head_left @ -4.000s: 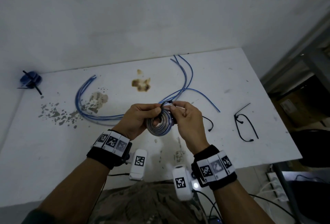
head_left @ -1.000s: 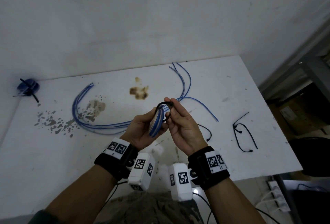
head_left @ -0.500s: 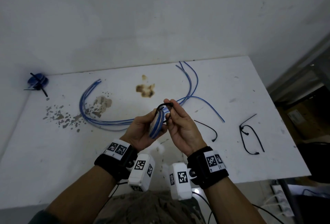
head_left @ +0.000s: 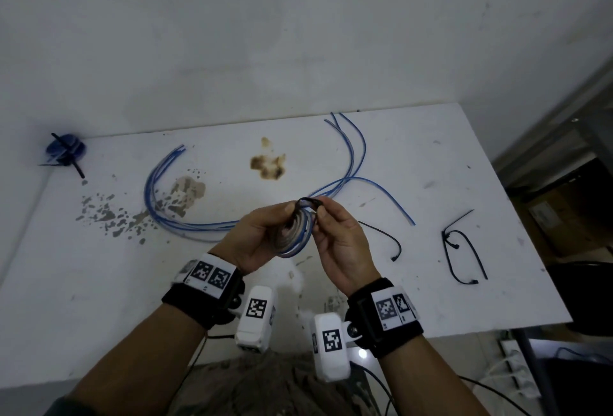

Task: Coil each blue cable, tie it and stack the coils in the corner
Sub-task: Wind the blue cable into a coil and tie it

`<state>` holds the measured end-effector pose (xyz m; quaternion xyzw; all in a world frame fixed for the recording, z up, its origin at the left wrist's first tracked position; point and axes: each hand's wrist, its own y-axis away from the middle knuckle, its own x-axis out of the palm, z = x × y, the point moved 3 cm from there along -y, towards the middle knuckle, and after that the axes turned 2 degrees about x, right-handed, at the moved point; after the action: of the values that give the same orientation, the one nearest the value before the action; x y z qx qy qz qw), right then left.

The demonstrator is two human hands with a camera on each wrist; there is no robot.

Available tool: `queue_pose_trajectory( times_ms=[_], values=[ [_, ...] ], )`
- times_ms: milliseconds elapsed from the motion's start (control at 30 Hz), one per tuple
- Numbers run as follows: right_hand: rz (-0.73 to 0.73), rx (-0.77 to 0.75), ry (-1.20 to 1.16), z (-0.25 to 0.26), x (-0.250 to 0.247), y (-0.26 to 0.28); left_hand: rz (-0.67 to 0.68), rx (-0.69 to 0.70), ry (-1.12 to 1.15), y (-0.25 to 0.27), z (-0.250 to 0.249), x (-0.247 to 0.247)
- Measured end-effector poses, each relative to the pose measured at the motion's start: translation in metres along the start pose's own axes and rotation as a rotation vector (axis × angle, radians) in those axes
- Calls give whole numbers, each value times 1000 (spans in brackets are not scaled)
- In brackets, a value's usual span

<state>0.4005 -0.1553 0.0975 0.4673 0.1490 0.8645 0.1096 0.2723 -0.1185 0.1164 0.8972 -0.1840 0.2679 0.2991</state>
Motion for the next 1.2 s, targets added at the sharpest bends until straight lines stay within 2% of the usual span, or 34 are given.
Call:
queue_pose_trajectory(
  times_ms=[133,233,367,567,833,1100,1200],
  values=[
    [-8,-48,118,-4,-12,4,-76,17,-254,1,-16,0],
    [-7,-84,235,-5,-17,5,-82,22,-385,2,-23,2],
    [64,-129,301,-1,-22,7,-115,5,-402,1,-24,-1],
    [233,-70,451,9,-24,15,-102,-23,-405,4,-26,1],
    [38,-229,519,12,-19,19,-80,-29,-352,4,-22,4],
    [7,-300,471,8,-16,22,-96,-47,-284,4,-17,0],
    [13,-266,438,5,-13,24,-91,-29,-274,4,-16,-1]
  ],
)
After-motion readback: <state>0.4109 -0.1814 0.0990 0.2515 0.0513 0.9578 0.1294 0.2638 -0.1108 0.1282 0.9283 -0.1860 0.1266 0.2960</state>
